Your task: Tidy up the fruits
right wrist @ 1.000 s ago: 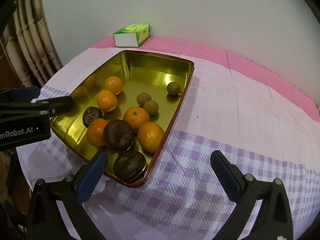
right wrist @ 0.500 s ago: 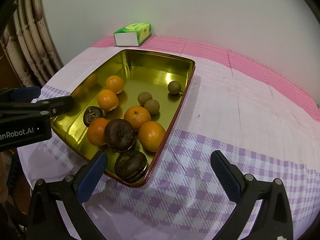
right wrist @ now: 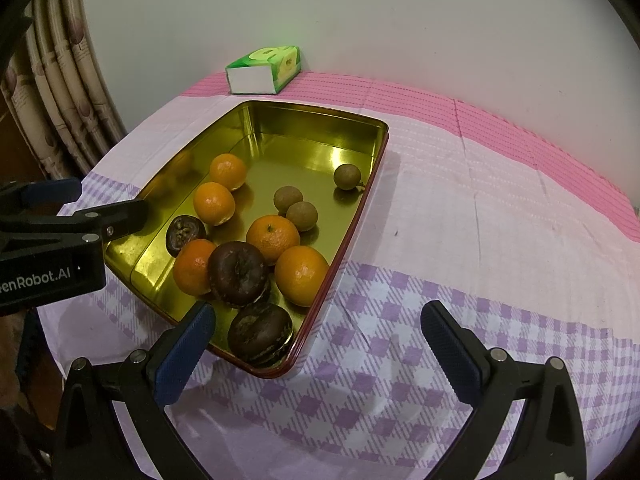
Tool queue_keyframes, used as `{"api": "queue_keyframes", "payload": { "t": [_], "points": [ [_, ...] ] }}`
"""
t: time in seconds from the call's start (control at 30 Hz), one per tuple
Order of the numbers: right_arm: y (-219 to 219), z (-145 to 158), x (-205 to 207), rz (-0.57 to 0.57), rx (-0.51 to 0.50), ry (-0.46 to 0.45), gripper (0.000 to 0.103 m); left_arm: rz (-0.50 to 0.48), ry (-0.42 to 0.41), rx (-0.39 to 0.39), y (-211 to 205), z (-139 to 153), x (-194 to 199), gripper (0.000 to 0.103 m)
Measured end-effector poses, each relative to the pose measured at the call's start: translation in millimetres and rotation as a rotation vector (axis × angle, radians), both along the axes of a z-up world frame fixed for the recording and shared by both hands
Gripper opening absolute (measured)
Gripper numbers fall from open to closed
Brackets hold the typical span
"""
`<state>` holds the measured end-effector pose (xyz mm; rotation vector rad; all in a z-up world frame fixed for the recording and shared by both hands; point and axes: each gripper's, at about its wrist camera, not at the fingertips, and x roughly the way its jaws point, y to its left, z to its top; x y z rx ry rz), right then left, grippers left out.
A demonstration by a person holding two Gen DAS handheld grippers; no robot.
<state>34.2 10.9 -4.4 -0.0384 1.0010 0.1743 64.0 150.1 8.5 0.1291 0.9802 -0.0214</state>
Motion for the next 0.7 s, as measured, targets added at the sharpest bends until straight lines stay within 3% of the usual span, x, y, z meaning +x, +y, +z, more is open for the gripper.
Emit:
{"api": "queue_keyframes", "payload": {
  "t": [0.7],
  "points": [
    [6.7, -3.1, -1.9, 0.024, -0.003, 0.011, 0.102, -0.001, 0.001, 0.003, -1.2, -1.1, -0.3, 0.085]
  ]
}}
